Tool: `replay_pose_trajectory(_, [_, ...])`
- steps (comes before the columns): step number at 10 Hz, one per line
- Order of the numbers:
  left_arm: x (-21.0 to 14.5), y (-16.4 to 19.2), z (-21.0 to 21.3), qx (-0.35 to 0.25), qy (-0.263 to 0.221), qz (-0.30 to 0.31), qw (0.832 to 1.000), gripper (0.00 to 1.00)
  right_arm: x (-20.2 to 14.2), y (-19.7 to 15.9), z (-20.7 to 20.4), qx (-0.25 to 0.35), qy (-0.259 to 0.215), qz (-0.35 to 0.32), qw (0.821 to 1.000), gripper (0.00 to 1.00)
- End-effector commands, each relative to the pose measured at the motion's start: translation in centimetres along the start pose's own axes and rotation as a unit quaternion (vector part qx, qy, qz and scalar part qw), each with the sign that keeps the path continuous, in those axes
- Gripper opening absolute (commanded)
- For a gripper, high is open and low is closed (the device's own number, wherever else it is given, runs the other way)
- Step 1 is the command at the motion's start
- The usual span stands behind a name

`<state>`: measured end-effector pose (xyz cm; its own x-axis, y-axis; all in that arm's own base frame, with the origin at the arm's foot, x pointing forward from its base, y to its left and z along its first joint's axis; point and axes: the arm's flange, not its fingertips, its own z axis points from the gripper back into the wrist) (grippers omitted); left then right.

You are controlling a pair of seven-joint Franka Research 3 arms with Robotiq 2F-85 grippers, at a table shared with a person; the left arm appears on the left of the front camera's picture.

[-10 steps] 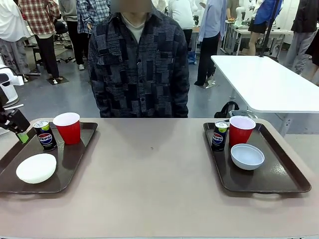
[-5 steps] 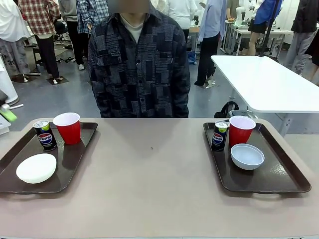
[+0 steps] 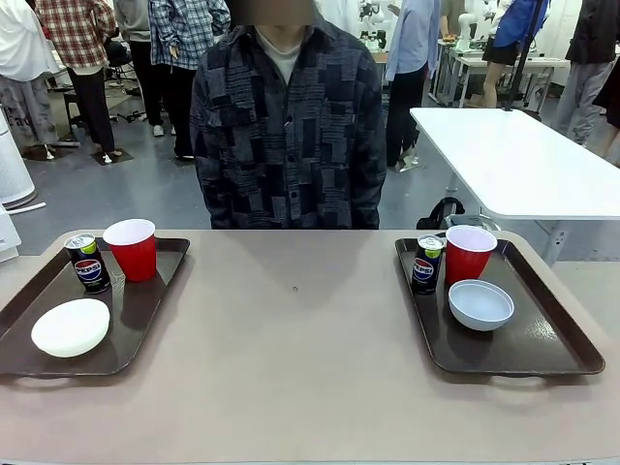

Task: Prepare tableware on both trays.
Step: Pick up a Picnic Bowl from the table and place it on a Handle tray.

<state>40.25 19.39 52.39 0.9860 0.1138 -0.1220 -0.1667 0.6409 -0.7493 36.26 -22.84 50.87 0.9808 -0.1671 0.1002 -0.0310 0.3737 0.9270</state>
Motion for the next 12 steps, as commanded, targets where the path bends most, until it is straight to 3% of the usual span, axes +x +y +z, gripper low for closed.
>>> replay_pose_trajectory(1, [-0.1, 2.2, 1.2, -0.045, -0.069, -0.034, 0.996, 1.00, -0.2, 0.1, 0.0, 0.002, -0.001, 0.001, 1.000, 0.96])
replay_pose_trajectory(5, [-0.4, 5.2, 4.5, -0.087, -0.076, -0.060, 0.992, 1.00, -0.2, 0.1, 0.0, 0.002, -0.001, 0.001, 1.000, 0.96])
replay_pose_trajectory(7, [-0.8, 3.8, 3.5, -0.057, -0.070, -0.070, 0.993, 1.00, -0.2, 0.1, 0.0, 0.002, -0.001, 0.001, 1.000, 0.96])
replay_pose_trajectory(8, [-0.8, 5.2, 3.8, -0.071, -0.080, -0.047, 0.993, 1.00, -0.2, 0.1, 0.0, 0.002, -0.001, 0.001, 1.000, 0.96])
replay_pose_trajectory(12, [-0.8, 5.2, 3.8, -0.071, -0.080, -0.047, 0.993, 1.00, -0.2, 0.1, 0.0, 0.002, -0.001, 0.001, 1.000, 0.96])
